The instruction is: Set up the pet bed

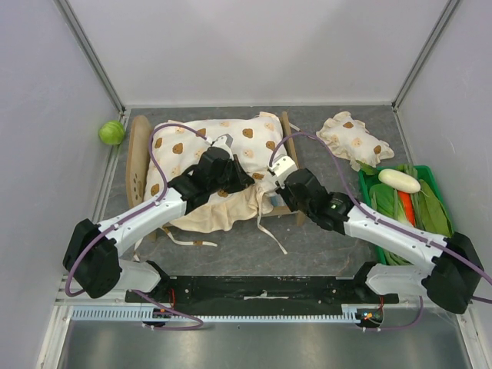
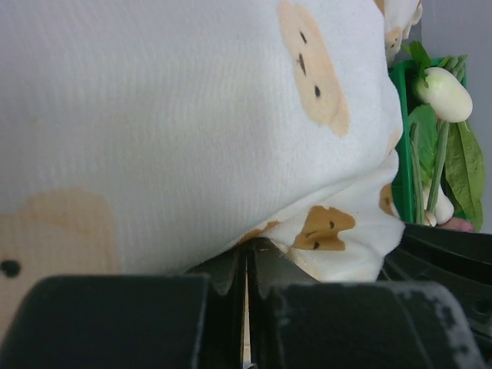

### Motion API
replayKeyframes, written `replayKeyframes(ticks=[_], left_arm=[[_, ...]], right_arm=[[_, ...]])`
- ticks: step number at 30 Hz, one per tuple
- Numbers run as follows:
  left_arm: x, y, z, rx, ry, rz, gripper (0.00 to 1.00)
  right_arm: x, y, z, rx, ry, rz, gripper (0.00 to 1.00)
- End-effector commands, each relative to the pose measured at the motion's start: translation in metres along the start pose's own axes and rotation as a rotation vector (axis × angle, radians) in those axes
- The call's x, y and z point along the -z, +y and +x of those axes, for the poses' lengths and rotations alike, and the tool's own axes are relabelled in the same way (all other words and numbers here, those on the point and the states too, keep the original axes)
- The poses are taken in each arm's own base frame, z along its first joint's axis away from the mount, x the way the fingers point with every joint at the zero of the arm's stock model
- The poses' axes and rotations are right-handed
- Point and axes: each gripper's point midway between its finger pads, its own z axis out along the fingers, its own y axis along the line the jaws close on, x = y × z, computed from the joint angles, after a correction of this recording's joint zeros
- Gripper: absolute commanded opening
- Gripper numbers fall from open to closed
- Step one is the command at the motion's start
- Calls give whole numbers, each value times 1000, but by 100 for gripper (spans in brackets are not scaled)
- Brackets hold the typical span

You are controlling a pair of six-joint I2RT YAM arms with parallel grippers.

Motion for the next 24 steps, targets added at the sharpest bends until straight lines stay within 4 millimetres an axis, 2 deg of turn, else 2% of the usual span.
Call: replayKeyframes(ticks=[1,3,4,6,7,10,14,17,18,20,22,23,24], left_arm=[[8,-11,-19,17,-64,52,2],[7,-11,-18,16,-61,57,2],[7,-12,-17,16,-55,66,2],[5,-14,-16,16,-50,75,2],[5,-15,-15,15,-43,83,2],[2,-14,-11,17,-28,85,2],[1,-18,-9,24,-19,109,4],[3,-31,-11,39,-17,162,14],[2,-37,-14,47,-25,189,22],[3,-48,-15,44,-8,231,31],[4,-51,-13,44,9,244,41],[5,-53,-13,38,9,250,44],[8,-55,-13,33,8,256,52]], right_arm=[[33,-27,-61,-50,-191,86,14],[38,-25,-65,-50,-207,68,22],[37,-24,-63,-54,-197,66,32],[34,-23,-52,-64,-149,69,39],[33,-24,-45,-65,-126,75,47],[38,-27,-30,-88,-72,98,54],[61,-52,-29,-184,-104,219,59],[72,-77,-22,-278,-131,367,68],[73,-83,-19,-302,-132,402,74],[67,-89,-13,-356,-114,409,75],[54,-81,-5,-391,-69,339,74],[48,-87,0,-421,-48,331,73],[43,-86,2,-429,-34,306,72]])
